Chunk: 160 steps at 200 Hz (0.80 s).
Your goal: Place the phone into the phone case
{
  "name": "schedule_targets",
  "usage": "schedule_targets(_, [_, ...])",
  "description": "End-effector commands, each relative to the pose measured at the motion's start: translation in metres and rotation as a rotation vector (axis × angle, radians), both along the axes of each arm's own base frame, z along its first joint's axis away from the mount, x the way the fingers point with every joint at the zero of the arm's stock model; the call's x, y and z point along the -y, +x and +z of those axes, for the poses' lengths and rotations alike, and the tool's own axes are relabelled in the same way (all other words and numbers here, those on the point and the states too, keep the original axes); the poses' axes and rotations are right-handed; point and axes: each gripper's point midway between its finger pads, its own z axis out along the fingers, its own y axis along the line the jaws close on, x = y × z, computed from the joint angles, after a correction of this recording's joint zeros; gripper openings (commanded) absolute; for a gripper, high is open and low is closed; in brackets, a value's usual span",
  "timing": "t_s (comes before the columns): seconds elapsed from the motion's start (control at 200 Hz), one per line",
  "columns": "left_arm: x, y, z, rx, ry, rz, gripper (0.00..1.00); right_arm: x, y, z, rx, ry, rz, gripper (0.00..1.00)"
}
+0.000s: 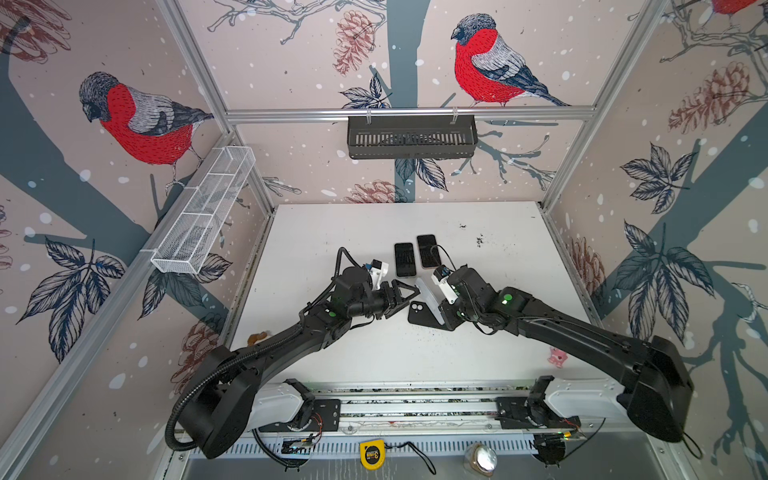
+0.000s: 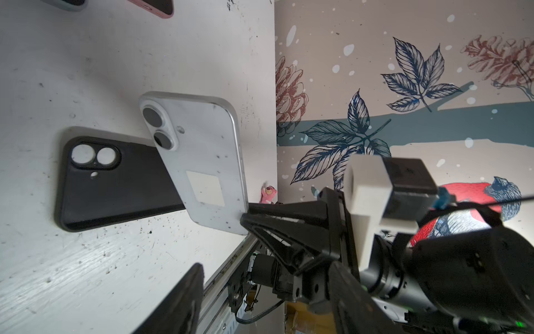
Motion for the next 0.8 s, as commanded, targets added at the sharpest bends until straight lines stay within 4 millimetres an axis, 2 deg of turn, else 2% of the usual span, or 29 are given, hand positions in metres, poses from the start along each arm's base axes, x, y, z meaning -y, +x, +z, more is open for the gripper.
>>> schedule_targets(0.0, [-0.001,0.007,-0.006,-0.042,0.06,0.032,0.71,-0.002,0.003,0.012,0.08,-0.04,0.014,0.01])
schedule_targets(0.09, [-0.005,0.013,-0.006,-0.045,0.091,0.069,0.75,-0.005,-0.002,0.014,0.107,-0.069,0.03,0.02])
schedule_targets(0.235, [-0.012,0.017,-0.027,-0.108,0.204,0.102,0.76,-0.01,-0.008,0.017,0.14,-0.105,0.045,0.02])
schedule_targets(0.325, [-0.014,0.019,-0.034,-0.135,0.243,0.108,0.76,-0.015,-0.011,0.018,0.159,-0.126,0.057,0.01])
schedule_targets(0.655, [-0.017,0.026,-0.031,-0.136,0.304,0.133,0.72,-0.026,-0.023,0.017,0.214,-0.223,0.089,0.01])
schedule_targets(0.796, [-0.018,0.025,-0.04,-0.157,0.327,0.132,0.68,-0.029,-0.025,0.015,0.243,-0.274,0.095,0.01])
